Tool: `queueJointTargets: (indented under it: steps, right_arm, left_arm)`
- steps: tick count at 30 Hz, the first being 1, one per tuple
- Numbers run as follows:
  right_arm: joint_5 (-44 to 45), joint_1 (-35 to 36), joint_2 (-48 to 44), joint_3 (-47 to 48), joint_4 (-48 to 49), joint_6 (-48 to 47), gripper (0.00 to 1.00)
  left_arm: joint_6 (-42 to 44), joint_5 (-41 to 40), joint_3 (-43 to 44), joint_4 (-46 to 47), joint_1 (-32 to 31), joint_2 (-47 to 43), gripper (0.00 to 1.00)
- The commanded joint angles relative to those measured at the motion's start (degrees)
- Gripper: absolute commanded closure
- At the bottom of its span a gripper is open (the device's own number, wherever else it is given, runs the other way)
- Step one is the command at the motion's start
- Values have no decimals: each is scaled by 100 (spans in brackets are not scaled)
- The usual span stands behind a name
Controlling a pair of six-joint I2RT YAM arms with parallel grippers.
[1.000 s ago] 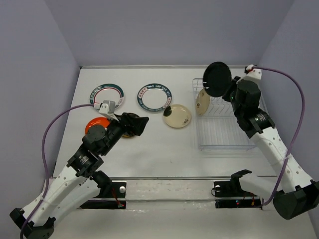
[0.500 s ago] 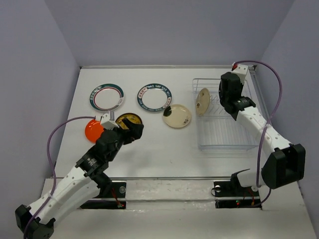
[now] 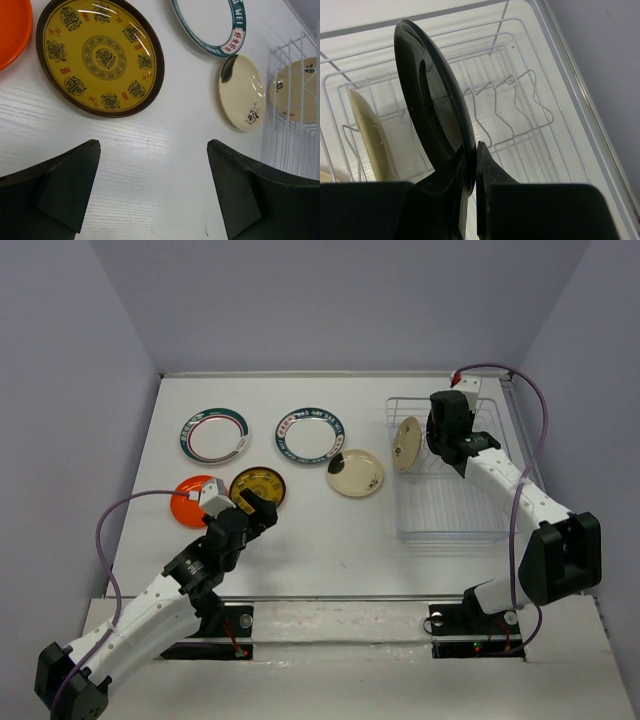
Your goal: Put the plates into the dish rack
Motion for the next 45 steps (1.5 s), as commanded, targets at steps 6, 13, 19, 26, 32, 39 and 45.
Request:
queueJointTargets:
  steps: [6, 13, 19, 26, 32, 39, 45]
  right_arm:
    - [180, 151, 75, 318, 68, 167, 93]
    - [23, 151, 251, -34, 121, 502, 93]
    - [-302, 151, 190, -61, 217, 581, 58]
    - [-698, 151, -467, -139, 209, 484, 29]
    - [-1374, 151, -1478, -552, 244, 475, 29]
    - [-2024, 204, -2121, -685, 244, 554, 28]
    - [-2288, 204, -2341, -693, 235, 634, 27]
  left_arm:
    - [-305, -773, -64, 98, -1, 314, 1]
    - [-297, -590, -46, 458, 429, 771, 2]
    - [-148, -10, -99, 1038, 1438, 1246, 8]
    - [-296, 53, -82, 1618, 1740, 1921, 17]
    - [-349, 149, -20, 1820, 1740, 2546, 30]
    - [-455, 79, -160, 1741, 1731, 2574, 36]
    - [-534, 201, -134, 1900, 1731, 3039, 39]
